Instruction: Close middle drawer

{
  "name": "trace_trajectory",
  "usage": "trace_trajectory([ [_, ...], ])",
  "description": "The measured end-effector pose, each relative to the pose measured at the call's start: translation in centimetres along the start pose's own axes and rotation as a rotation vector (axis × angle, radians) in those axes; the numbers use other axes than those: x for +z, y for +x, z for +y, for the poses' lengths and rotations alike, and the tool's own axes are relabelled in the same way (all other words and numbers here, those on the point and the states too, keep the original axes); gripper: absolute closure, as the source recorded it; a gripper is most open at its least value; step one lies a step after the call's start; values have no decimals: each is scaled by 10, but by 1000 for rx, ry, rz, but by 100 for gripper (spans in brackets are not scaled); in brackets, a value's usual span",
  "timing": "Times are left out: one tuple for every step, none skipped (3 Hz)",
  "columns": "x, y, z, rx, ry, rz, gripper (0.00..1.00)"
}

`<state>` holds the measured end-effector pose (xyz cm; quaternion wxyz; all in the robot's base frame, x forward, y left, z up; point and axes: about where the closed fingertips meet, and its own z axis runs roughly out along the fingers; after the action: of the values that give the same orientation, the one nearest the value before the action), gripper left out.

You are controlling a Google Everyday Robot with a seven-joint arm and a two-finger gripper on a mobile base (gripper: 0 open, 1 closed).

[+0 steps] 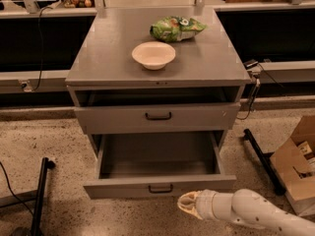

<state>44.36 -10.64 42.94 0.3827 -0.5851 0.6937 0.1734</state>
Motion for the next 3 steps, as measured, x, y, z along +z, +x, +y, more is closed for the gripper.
trace_trajectory([
  [14, 8, -8, 23, 67, -15, 100],
  [13, 7, -9, 20, 68, -13, 100],
  [23, 17, -22, 33, 125, -37, 100],
])
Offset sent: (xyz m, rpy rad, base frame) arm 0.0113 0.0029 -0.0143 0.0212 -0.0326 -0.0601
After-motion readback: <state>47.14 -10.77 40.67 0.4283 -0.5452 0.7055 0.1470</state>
